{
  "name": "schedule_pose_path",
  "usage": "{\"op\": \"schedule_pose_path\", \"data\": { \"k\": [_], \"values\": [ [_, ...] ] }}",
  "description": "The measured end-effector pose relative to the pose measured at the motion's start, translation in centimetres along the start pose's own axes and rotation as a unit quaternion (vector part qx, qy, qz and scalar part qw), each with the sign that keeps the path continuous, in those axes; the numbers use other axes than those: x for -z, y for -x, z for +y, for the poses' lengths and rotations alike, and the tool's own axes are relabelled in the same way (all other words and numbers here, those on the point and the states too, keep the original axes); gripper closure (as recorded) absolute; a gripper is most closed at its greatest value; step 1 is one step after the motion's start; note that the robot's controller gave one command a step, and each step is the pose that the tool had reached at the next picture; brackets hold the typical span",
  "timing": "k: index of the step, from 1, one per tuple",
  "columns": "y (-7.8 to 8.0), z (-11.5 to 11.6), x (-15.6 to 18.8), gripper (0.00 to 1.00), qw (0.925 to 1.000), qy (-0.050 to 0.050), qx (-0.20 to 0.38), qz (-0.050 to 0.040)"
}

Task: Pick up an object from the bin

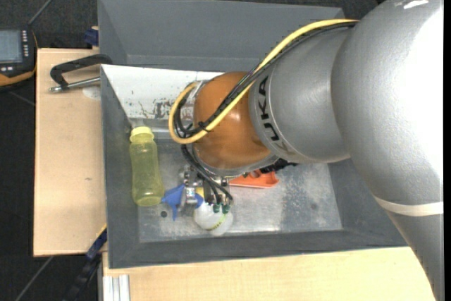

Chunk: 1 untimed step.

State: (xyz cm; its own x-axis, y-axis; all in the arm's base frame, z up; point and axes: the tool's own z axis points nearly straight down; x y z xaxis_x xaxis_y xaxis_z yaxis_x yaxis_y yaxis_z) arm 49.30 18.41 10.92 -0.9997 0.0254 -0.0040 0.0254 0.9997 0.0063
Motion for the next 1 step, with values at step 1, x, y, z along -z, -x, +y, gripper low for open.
{"op": "schedule_pose_path", "data": {
  "k": [1],
  "values": [
    [0.19, 0.09, 1.78, 1.0, 1.0, 0.002, 0.0, -0.0033]
  ]
}}
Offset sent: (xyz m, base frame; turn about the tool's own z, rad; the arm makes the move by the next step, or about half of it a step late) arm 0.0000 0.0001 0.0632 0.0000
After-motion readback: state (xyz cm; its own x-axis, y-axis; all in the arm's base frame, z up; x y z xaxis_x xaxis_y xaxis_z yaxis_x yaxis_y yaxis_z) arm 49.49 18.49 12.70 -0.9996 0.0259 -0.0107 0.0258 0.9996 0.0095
